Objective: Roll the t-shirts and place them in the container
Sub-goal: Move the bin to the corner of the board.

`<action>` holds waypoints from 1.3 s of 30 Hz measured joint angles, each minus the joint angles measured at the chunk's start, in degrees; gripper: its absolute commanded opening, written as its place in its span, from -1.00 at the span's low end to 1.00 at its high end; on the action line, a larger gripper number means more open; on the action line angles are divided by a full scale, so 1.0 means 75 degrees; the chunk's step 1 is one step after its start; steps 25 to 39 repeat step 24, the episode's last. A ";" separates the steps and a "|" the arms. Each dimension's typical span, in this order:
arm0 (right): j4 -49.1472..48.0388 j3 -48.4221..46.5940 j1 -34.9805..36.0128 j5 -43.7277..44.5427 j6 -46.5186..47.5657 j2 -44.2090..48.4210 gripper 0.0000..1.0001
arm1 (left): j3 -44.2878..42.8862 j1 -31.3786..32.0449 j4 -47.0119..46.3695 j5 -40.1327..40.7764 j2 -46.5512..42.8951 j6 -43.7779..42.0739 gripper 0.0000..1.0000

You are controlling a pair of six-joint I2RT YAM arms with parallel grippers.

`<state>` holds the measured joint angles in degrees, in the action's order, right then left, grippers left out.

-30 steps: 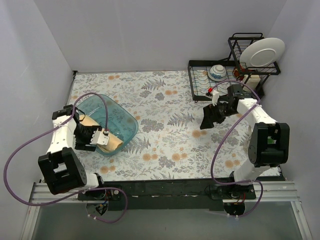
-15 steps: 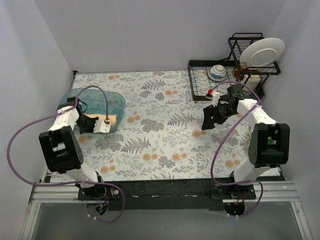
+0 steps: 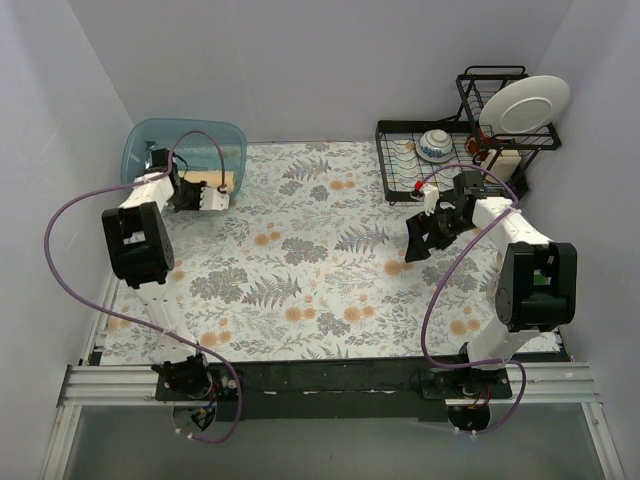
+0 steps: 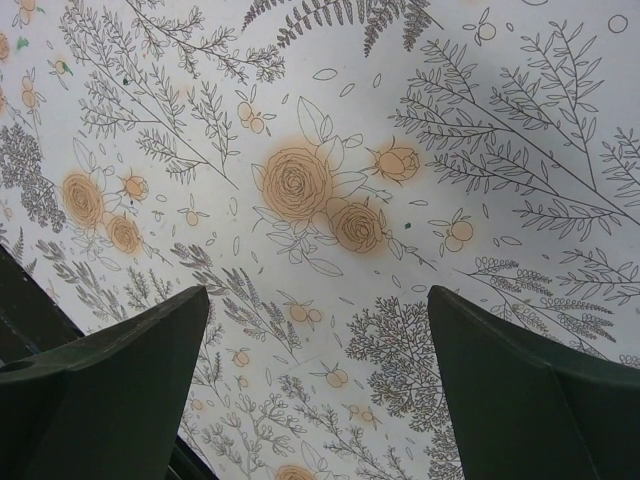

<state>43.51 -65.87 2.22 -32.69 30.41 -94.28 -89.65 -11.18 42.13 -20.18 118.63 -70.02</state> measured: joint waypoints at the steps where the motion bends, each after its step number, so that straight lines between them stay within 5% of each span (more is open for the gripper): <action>1: 0.0000 -0.0003 0.0000 0.0000 0.0003 0.0000 0.97 | -0.0344 0.0058 -0.0169 0.0035 0.0286 0.0140 -1.00; 3: -0.0003 -0.0003 0.0000 0.0009 -0.0015 0.0000 0.97 | -0.0755 0.0149 -0.0554 0.0143 0.0676 0.0356 -0.96; 4: -0.0006 -0.0003 0.0000 0.0032 -0.0041 0.0003 0.97 | -0.0871 0.0187 -0.0740 0.0187 0.0804 0.0440 -0.77; 5: -0.0015 -0.0003 0.0000 0.0052 -0.0070 0.0003 0.97 | -0.0895 0.0221 -0.0927 0.0221 0.0874 0.0519 -0.10; 9: -0.0181 0.0003 0.0000 0.0280 -0.0490 0.0006 0.97 | -0.0545 0.0283 -0.1294 0.0388 0.0845 0.0857 0.46; 10: -0.0256 0.0003 0.0000 0.0353 -0.0627 0.0006 0.97 | -0.0379 0.0291 -0.1521 0.0402 0.0743 0.0912 0.96; 17: -0.0525 0.0017 0.0000 0.0740 -0.1090 0.0052 0.97 | 0.0796 0.0399 -0.2107 0.0364 -0.0379 0.2142 0.96; 24: -0.0816 0.0280 0.0000 0.0924 -0.1349 0.0268 0.97 | 0.3124 0.1154 -0.3144 0.0277 -0.3704 0.3515 0.96; 39: -0.0816 0.0280 0.0000 0.0924 -0.1349 0.0268 0.97 | 0.3124 0.1154 -0.3144 0.0277 -0.3704 0.3515 0.96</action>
